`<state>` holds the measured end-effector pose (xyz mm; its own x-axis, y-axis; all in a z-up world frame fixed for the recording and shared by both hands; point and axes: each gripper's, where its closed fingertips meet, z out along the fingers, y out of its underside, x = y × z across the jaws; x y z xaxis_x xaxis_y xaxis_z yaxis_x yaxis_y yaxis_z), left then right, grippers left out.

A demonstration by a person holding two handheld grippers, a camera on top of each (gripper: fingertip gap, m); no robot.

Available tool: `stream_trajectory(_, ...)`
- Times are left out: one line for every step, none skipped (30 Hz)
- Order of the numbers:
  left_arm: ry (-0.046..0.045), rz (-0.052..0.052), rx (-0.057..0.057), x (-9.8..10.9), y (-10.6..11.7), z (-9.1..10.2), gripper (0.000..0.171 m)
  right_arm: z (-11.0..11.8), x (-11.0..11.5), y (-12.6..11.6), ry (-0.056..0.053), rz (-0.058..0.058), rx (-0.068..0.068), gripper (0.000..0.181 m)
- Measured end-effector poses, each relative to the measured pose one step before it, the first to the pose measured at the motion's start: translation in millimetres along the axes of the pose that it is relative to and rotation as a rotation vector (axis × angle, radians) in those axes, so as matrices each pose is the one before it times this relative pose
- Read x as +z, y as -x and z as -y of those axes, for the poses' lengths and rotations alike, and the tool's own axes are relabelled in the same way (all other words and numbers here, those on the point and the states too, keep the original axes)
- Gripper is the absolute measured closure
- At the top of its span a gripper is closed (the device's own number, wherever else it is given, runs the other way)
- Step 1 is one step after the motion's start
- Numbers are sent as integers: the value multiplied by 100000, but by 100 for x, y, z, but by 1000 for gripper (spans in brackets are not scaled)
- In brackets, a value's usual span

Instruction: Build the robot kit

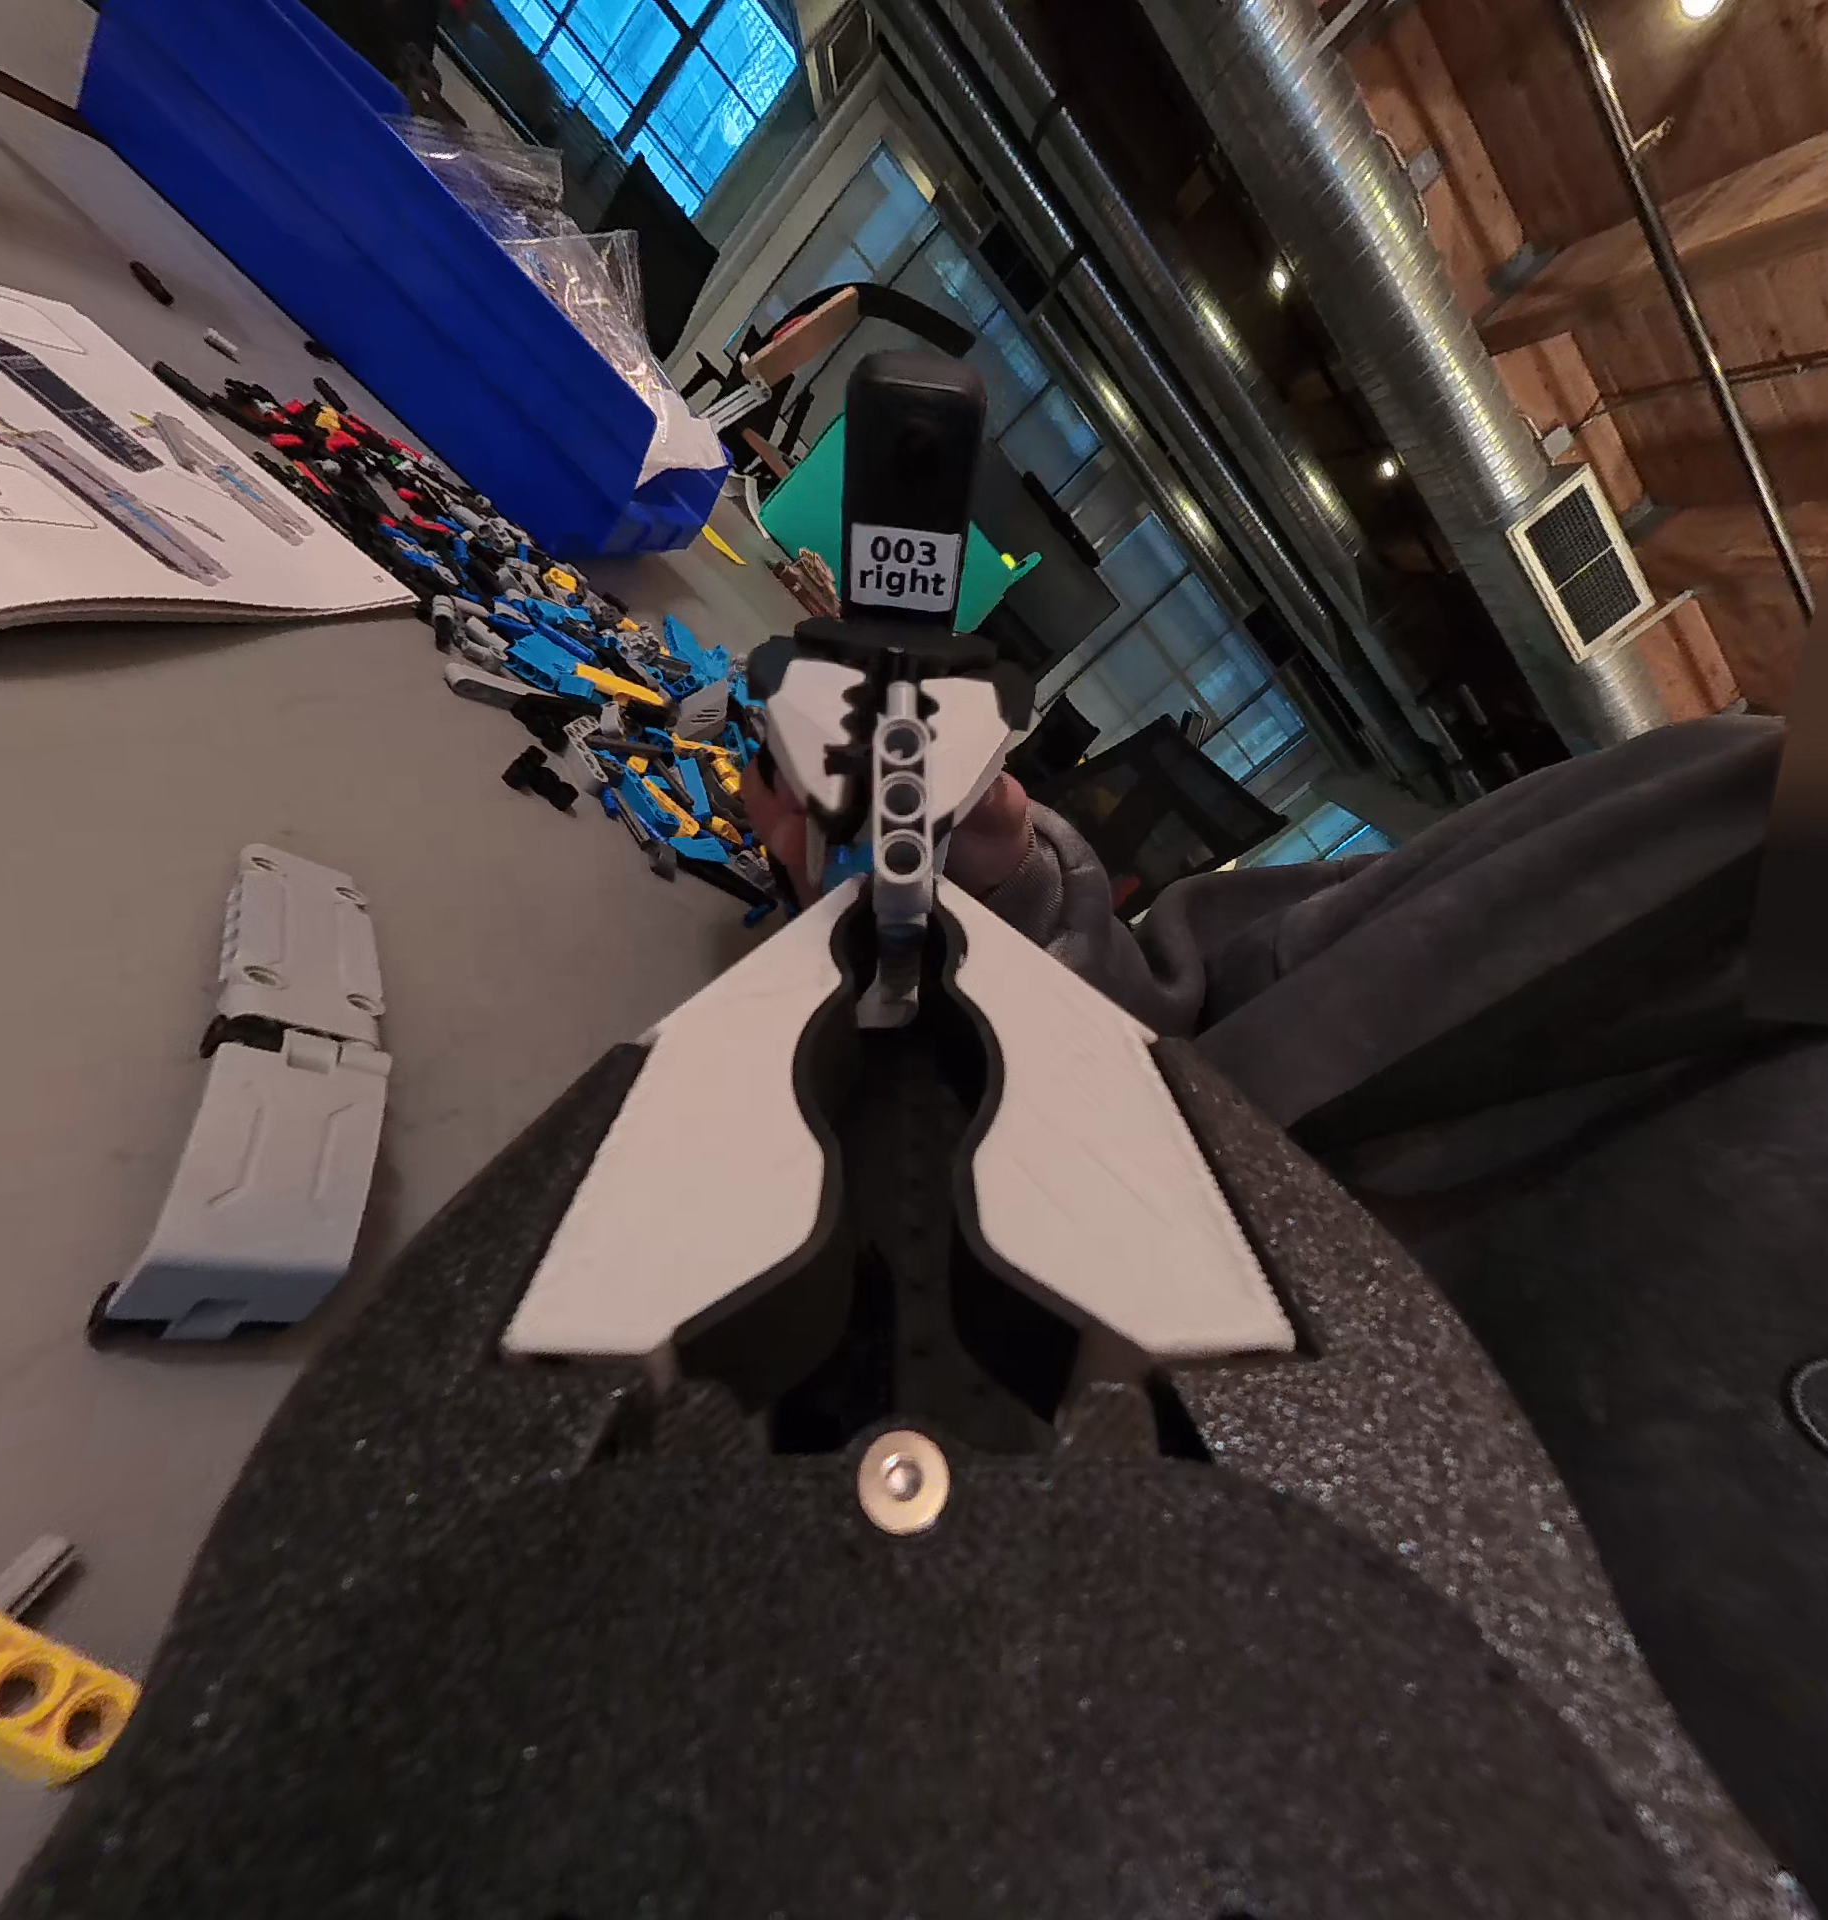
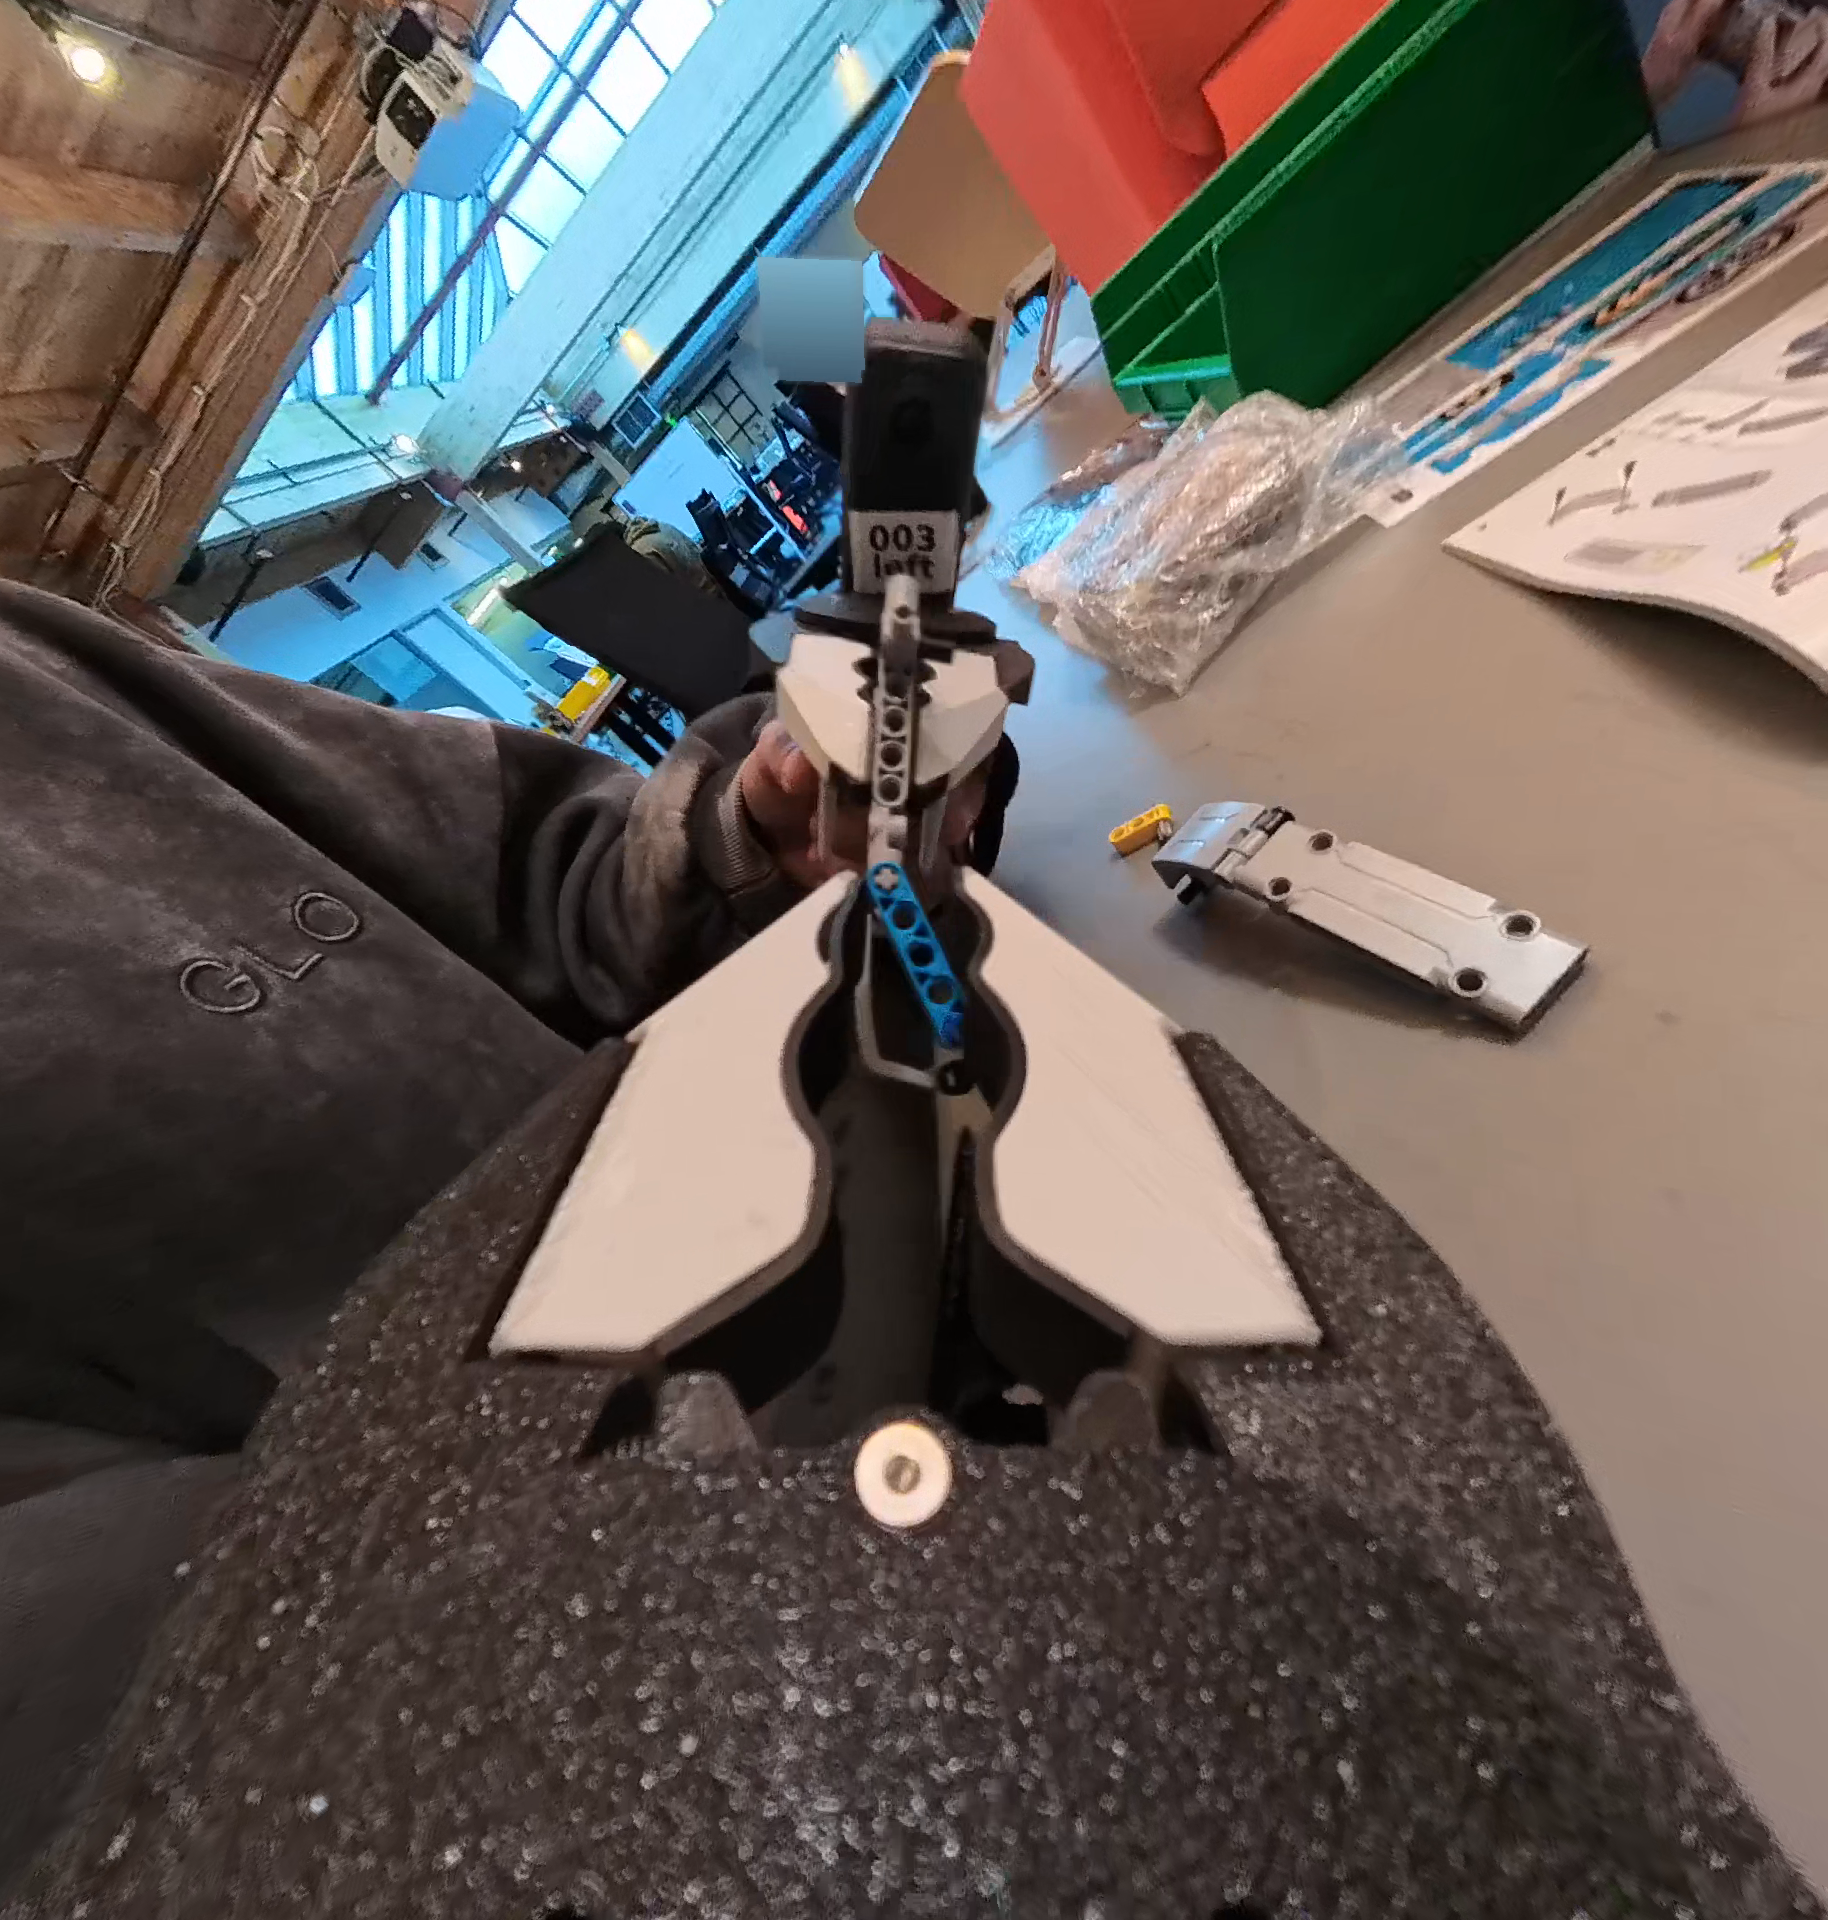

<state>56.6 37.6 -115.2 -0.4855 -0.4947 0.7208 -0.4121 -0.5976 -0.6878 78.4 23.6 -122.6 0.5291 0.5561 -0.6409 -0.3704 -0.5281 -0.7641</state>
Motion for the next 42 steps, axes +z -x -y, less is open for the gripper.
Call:
stream_trajectory(165,21,15,10,9,-21,166,-182,119,-245,620,-646,1019,164)
stream_trajectory(-183,-261,-276,-15,-14,29,166,-9,3,-11,-39,371,604,162)
stream_trajectory(-499,119,-234,-65,32,72,166,92,-111,230,9,1106,-249,162)
stream_trajectory(-497,-18,-269,-77,21,85,166,265,-246,283,-625,480,-1867,160)
stream_trajectory(-205,-98,-291,-49,2,33,166,475,-394,218,-1554,-802,-3737,160)
stream_trajectory(-361,-199,-398,-45,10,57,166,407,-424,234,-1037,-1241,-4890,162)
stream_trajectory(-286,322,-502,-37,100,42,166,-115,-360,191,2203,-1260,-4742,170)
stream_trajectory(-300,683,-542,-35,164,48,166,-481,-292,183,4063,-626,-3220,174)
stream_trajectory(-374,619,-359,-49,149,70,166,-530,-216,239,3482,834,-359,175)
stream_trajectory(-186,255,51,-42,33,42,166,-622,-115,260,3101,2575,2883,172)
stream_trajectory(67,167,463,-11,-12,6,166,-737,34,-24,3227,2443,5198,165)
stream_trajectory(114,8,790,39,-88,-17,166,-592,147,-514,2002,111,4832,155)
stream_trajectory(579,-599,822,77,-179,-85,166,-311,238,-321,322,748,2628,150)
stream_trajectory(615,-313,972,90,-152,-87,165,-202,357,89,324,2082,1605,147)
stream_trajectory(858,242,763,65,-52,-122,165,-125,341,-98,859,-321,271,141)
stream_trajectory(677,-230,498,75,-91,-120,165,94,195,-125,-261,-1454,-1562,137)
stream_trajectory(455,-209,439,66,-89,-67,165,110,89,87,-507,-63,-683,134)
stream_trajectory(465,137,689,58,-52,-67,165,48,19,87,-269,715,881,132)
stream_trajectory(874,296,850,106,-32,-130,165,71,-16,-37,-649,382,1077,131)
stream_trajectory(1296,16,763,165,-78,-209,165,198,9,0,-1539,552,732,128)
stream_trajectory(1601,-324,1000,199,-150,-250,165,291,109,111,-1882,1054,839,125)
stream_trajectory(1550,-236,1347,197,-179,-216,165,319,184,200,-2023,1513,677,123)
stream_trajectory(1336,332,1245,177,-88,-185,165,284,237,154,-1911,1328,587,121)
stream_trajectory(1393,491,909,151,-34,-217,165,188,245,117,-1417,1349,1062,121)
stream_trajectory(1125,770,606,121,36,-180,165,176,243,100,-1483,1451,1778,120)
stream_trajectory(854,410,472,92,-1,-132,165,273,137,119,-1951,1547,1831,121)
stream_trajectory(521,299,605,72,-36,-69,165,303,61,77,-2101,1365,1924,126)
stream_trajectory(622,738,652,78,34,-89,165,148,64,41,-1080,1099,1882,132)
stream_trajectory(507,1352,477,58,153,-60,165,-169,107,143,810,1798,1230,145)
stream_trajectory(312,279,102,47,24,-45,165,-279,192,-180,1240,-393,1006,151)
stream_trajectory(456,62,136,51,-5,-65,165,-361,200,-435,1852,-2304,201,156)
stream_trajectory(544,273,119,59,23,-76,165,-102,170,-219,393,-1581,-1204,162)
stream_trajectory(348,314,233,50,9,-47,165,167,109,126,-1044,-25,-1386,167)
stream_trajectory(265,-81,310,26,-57,-37,165,221,90,148,-1047,128,-872,168)
stream_trajectory(58,-109,235,14,-47,-7,165,138,55,-50,-681,-847,-819,170)
stream_trajectory(-210,635,-88,-27,97,37,166,28,22,-133,-279,-1106,-841,171)
stream_trajectory(-260,-40,-421,-26,39,28,165,59,-6,-60,-486,-490,-174,171)
stream_trajectory(-90,-395,-366,-17,-14,0,166,7,-3,-2,-45,-99,-8,171)
stream_trajectory(-205,-359,-288,-26,-33,31,166,63,-89,-113,-322,-999,-529,174)
stream_trajectory(-202,503,-346,-38,108,24,166,139,-151,-142,-741,-1341,-1171,174)
stream_trajectory(68,-262,-579,-5,17,-22,165,62,-117,-53,-266,-498,-334,174)
stream_trajectory(36,-328,-414,-5,-5,-11,166,-17,-58,23,115,123,106,174)
